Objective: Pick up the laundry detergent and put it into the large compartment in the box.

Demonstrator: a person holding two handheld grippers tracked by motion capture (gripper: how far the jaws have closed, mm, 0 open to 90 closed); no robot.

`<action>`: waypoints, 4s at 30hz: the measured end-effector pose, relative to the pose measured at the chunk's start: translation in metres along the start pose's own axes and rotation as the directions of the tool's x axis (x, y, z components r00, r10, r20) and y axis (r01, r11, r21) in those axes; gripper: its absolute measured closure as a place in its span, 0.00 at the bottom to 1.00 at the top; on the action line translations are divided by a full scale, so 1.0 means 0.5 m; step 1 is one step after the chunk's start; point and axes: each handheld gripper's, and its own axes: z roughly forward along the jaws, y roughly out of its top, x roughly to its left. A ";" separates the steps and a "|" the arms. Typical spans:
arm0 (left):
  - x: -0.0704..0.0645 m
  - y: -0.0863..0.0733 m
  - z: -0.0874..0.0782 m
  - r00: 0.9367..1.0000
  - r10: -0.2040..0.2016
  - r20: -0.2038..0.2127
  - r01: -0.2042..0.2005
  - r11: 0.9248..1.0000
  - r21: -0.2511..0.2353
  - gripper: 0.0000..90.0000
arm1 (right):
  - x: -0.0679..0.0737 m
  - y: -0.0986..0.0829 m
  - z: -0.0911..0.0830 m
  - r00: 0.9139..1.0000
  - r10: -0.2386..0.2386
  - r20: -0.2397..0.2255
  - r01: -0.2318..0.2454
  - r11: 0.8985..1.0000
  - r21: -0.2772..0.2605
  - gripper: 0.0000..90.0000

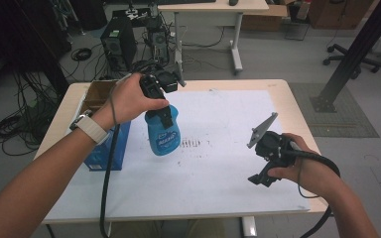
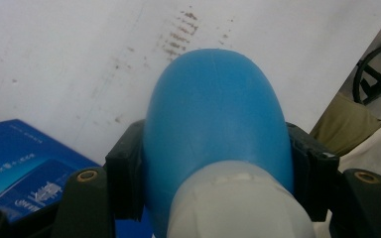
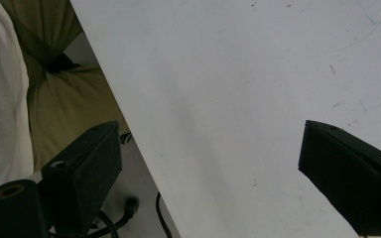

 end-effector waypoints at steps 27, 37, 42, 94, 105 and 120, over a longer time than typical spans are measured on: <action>0.023 -0.015 -0.104 0.970 -0.233 -0.063 0.233 0.972 -0.011 0.41 | 0.003 0.018 -0.008 0.999 -0.032 0.008 0.032 0.999 -0.013 0.11; 0.036 -0.025 -0.141 0.950 -0.304 -0.078 0.303 0.953 -0.019 0.41 | 0.006 0.029 -0.013 0.999 -0.048 0.015 0.048 0.999 -0.023 0.11; 0.042 -0.030 -0.160 0.939 -0.332 -0.087 0.332 0.943 -0.022 0.41 | 0.008 0.031 -0.016 0.998 -0.053 0.018 0.053 0.998 -0.019 0.11; 0.155 -0.163 -0.297 0.780 -0.620 -0.087 0.614 0.784 -0.085 0.42 | 0.011 0.040 -0.018 0.997 -0.077 0.018 0.078 0.996 -0.031 0.11; 0.176 -0.191 -0.304 0.742 -0.664 -0.092 0.657 0.747 -0.098 0.42 | 0.011 0.039 -0.017 0.997 -0.072 0.017 0.073 0.997 -0.032 0.11; 0.196 -0.210 -0.293 0.713 -0.694 -0.103 0.686 0.720 -0.102 0.42 | 0.010 0.043 -0.014 0.997 -0.076 0.015 0.077 0.997 -0.030 0.11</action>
